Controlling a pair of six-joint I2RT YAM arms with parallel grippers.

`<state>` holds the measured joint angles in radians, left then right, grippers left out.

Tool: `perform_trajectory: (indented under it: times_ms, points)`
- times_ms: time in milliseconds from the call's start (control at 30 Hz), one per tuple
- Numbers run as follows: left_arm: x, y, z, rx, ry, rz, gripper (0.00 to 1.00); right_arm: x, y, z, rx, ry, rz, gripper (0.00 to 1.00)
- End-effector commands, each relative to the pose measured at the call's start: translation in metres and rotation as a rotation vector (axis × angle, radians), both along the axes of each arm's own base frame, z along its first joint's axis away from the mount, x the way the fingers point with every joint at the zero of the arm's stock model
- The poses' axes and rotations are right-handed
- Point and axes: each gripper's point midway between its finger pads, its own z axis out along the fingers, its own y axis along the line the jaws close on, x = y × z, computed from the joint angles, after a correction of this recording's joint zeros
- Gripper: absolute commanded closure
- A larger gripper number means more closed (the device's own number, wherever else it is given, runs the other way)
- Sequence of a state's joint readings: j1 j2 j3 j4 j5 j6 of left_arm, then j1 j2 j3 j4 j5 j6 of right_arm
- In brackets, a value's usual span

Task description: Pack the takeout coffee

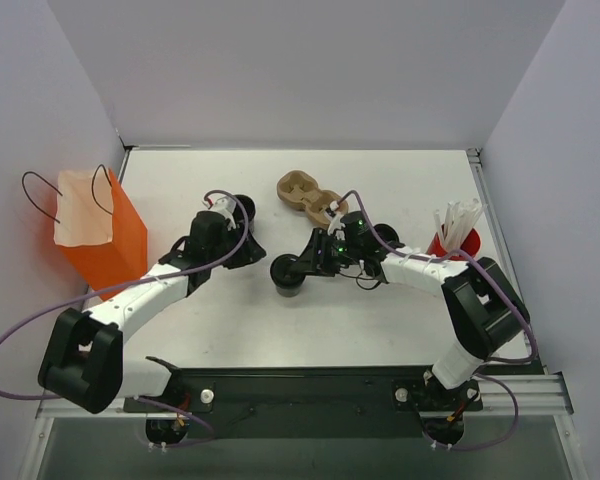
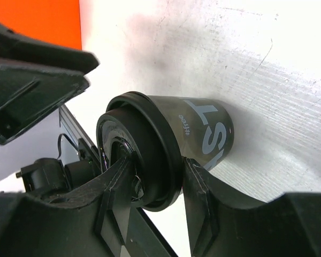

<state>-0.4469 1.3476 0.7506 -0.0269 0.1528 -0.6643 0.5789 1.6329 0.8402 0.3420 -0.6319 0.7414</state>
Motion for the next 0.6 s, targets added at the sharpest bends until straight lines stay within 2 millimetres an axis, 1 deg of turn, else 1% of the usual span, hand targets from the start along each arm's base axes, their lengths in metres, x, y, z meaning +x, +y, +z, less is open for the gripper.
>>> perform_trajectory:
  times_ms: [0, 33, 67, 100, 133, 167, 200, 233, 267, 300, 367, 400, 467, 500, 567]
  points:
    - [-0.018, 0.014, 0.027, 0.035, -0.029, -0.023, 0.48, -0.017, -0.03, -0.06, -0.208, 0.103, -0.116, 0.78]
    - [-0.021, 0.013, 0.029, 0.021, -0.034, -0.03, 0.48, -0.018, -0.028, -0.059, -0.205, 0.105, -0.122, 0.78]
    - [-0.025, 0.012, 0.027, 0.007, -0.033, -0.035, 0.48, -0.018, -0.028, -0.059, -0.205, 0.103, -0.131, 0.78]
    - [-0.033, 0.005, 0.033, -0.046, -0.037, -0.075, 0.48, -0.017, -0.029, -0.059, -0.203, 0.103, -0.142, 0.78]
    - [-0.037, 0.0, 0.036, -0.079, -0.045, -0.095, 0.48, -0.017, -0.028, -0.058, -0.198, 0.109, -0.15, 0.78]
    - [-0.042, -0.004, 0.032, -0.116, -0.054, -0.115, 0.48, -0.017, -0.028, -0.056, -0.198, 0.107, -0.16, 0.78]
    - [-0.048, -0.008, 0.034, -0.162, -0.04, -0.117, 0.49, -0.017, -0.028, -0.056, -0.199, 0.106, -0.165, 0.78]
    - [-0.05, -0.015, 0.041, -0.209, -0.068, -0.148, 0.49, -0.018, -0.029, -0.056, -0.203, 0.106, -0.173, 0.78]
    - [-0.049, -0.018, 0.045, -0.234, -0.096, -0.154, 0.5, -0.016, -0.028, -0.052, -0.194, 0.101, -0.186, 0.78]
    - [-0.054, -0.018, 0.038, -0.242, -0.079, -0.148, 0.51, -0.015, -0.031, -0.052, -0.203, 0.096, -0.204, 0.78]
    - [-0.056, -0.021, 0.034, -0.248, -0.085, -0.151, 0.51, -0.016, -0.032, -0.049, -0.199, 0.099, -0.227, 0.78]
    - [-0.06, -0.021, 0.027, -0.25, -0.068, -0.15, 0.51, -0.015, -0.032, -0.049, -0.199, 0.093, -0.24, 0.78]
    - [-0.06, -0.027, 0.027, -0.27, -0.08, -0.163, 0.51, -0.016, -0.032, -0.048, -0.197, 0.093, -0.243, 0.78]
    - [-0.062, -0.028, 0.021, -0.272, -0.064, -0.161, 0.52, -0.016, -0.03, -0.047, -0.193, 0.092, -0.243, 0.78]
    - [-0.06, -0.032, 0.022, -0.283, -0.076, -0.172, 0.52, -0.016, -0.029, -0.046, -0.189, 0.09, -0.245, 0.78]
